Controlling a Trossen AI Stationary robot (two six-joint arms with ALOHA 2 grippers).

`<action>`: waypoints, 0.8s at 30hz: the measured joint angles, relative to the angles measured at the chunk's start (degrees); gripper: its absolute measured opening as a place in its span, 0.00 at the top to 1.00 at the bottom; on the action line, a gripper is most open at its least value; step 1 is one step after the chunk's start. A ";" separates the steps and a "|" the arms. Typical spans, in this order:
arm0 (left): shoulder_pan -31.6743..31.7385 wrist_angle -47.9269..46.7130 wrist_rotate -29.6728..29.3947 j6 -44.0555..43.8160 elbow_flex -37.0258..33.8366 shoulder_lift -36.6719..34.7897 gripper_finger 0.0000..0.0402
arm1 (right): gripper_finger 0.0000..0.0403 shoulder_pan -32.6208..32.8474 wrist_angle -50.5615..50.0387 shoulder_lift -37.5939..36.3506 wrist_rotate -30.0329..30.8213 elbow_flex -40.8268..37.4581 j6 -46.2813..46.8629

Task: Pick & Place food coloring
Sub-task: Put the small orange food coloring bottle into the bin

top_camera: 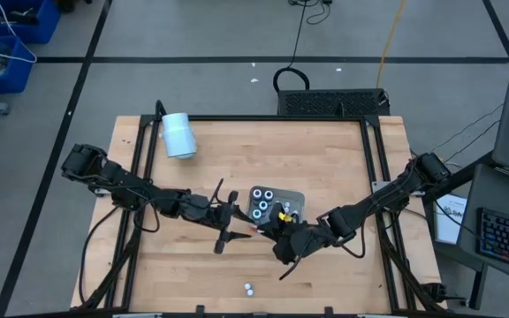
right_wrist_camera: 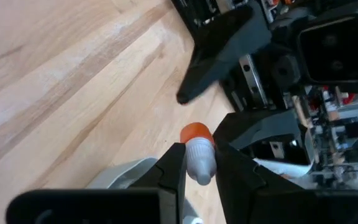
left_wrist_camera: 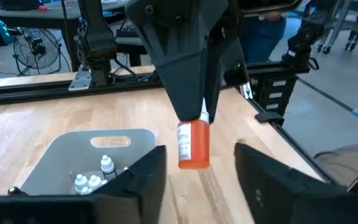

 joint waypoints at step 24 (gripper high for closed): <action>-10.87 -13.65 -3.58 -0.53 -2.71 -0.76 0.38 | 0.86 -6.96 -38.35 -4.07 -10.03 0.08 35.60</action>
